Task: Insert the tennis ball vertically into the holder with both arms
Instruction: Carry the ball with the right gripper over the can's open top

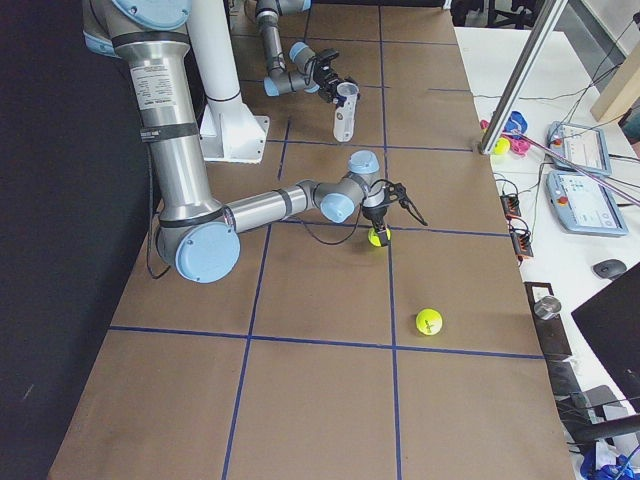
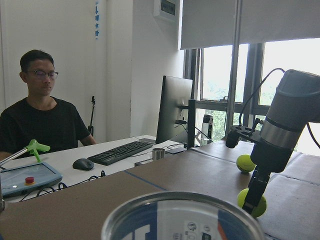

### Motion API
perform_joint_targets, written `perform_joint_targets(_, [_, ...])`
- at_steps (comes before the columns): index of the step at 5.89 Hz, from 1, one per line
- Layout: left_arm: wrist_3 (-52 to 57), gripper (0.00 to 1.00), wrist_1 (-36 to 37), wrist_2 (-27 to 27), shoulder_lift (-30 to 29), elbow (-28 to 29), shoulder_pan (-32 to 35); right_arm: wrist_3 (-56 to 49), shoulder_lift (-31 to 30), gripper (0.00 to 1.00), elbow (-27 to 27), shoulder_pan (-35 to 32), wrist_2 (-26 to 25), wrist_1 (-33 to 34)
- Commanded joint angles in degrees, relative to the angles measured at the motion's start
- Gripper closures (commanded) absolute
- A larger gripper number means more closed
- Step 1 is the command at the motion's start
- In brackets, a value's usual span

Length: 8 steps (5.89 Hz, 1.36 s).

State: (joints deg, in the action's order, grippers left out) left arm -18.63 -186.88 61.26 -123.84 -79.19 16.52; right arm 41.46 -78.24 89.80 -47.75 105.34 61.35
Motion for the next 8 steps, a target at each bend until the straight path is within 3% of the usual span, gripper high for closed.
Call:
perform_joint_targets(1, [0.00, 0.20, 0.03, 0.00, 0.00, 0.00, 0.00, 0.11, 0.19, 0.52, -0.24, 0.20, -0.04, -0.01])
perform_joint_targets(2, [0.00, 0.20, -0.06, 0.00, 0.44, -0.09, -0.09, 0.28, 0.19, 0.91, 0.54, 0.20, 0.13, -0.01])
perform_joint_targets(4, [-0.35, 0.20, -0.32, 0.00, 0.35, 0.00, -0.88, 2.81, 1.07, 0.97, 10.43, 0.20, 0.57, 1.57])
perform_joint_targets(5, [-0.18, 0.20, -1.72, -0.09, 0.26, 0.35, -1.84, 10.23, 4.82, 0.97, 15.01, 0.37, 3.70, 7.75])
perform_joint_targets(6, [-0.18, 0.21, -2.08, -0.18, 0.35, 0.53, -1.93, 15.53, 10.68, 0.96, 20.36, 1.68, 4.69, 18.00])
perform_joint_targets(8, [-0.09, 0.21, -2.17, -2.63, 0.35, 1.23, -2.98, 27.64, 20.62, 0.96, 28.21, 7.11, 4.53, 29.48])
